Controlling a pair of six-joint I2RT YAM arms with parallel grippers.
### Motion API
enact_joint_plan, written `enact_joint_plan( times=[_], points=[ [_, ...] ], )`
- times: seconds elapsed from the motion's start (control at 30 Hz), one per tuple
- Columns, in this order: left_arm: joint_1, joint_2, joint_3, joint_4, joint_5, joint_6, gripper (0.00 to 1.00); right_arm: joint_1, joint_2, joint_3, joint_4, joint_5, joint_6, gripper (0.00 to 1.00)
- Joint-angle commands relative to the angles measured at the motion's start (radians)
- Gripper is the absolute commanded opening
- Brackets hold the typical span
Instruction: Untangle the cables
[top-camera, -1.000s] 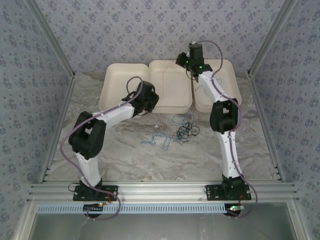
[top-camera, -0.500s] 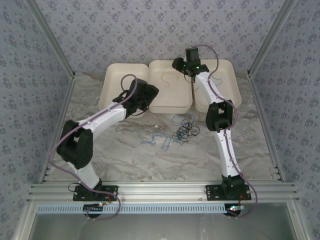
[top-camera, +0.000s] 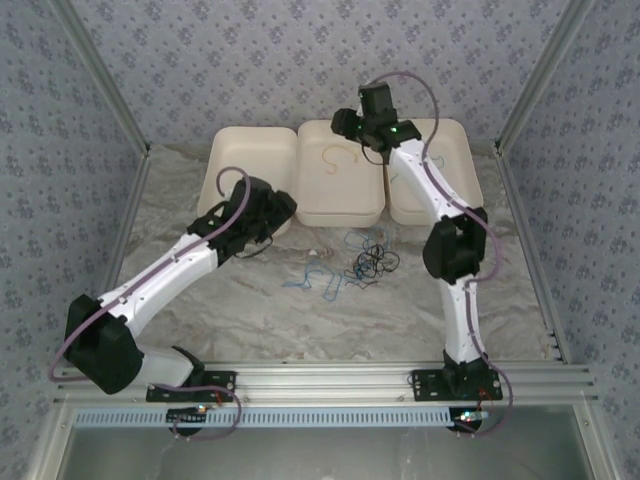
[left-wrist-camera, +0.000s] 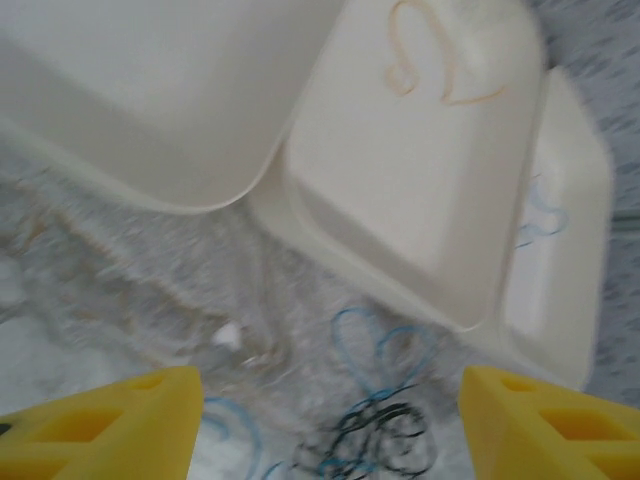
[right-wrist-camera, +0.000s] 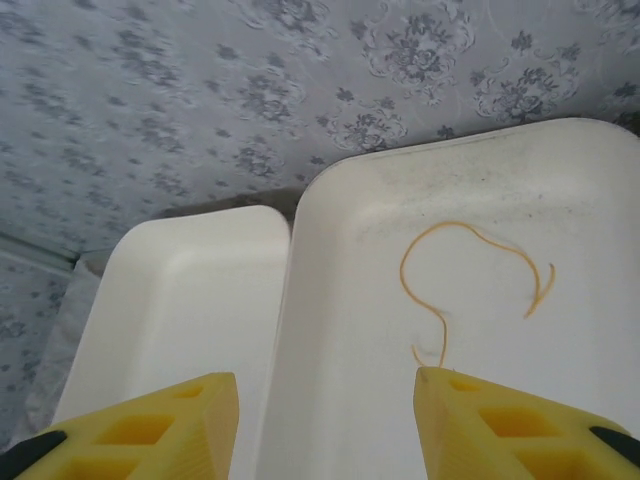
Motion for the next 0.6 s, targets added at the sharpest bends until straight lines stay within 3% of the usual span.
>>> enact_joint_plan(
  times=[0.0, 0.2, 0.3, 0.43, 0.57],
  points=[
    [-0.012, -0.013, -0.099, -0.084, 0.059, 0.046, 0.69, 0.022, -0.240, -0.272, 0.113, 0.071, -0.009, 0.52],
    [-0.058, -0.020, -0.284, 0.012, 0.106, -0.015, 0.69, 0.096, -0.644, -0.828, 0.256, 0.068, 0.095, 0.52],
    [-0.093, -0.027, -0.336, 0.036, 0.094, -0.048, 0.69, 0.182, -0.823, -1.079, 0.258, 0.125, 0.171, 0.52],
    [-0.148, -0.045, -0.397, 0.052, 0.052, -0.112, 0.70, 0.297, -0.979, -1.280, 0.240, 0.207, 0.270, 0.51],
    [-0.163, -0.027, -0.451, 0.154, 0.064, -0.195, 0.73, 0.384, -1.038, -1.402, 0.272, 0.228, 0.349, 0.51]
  ],
)
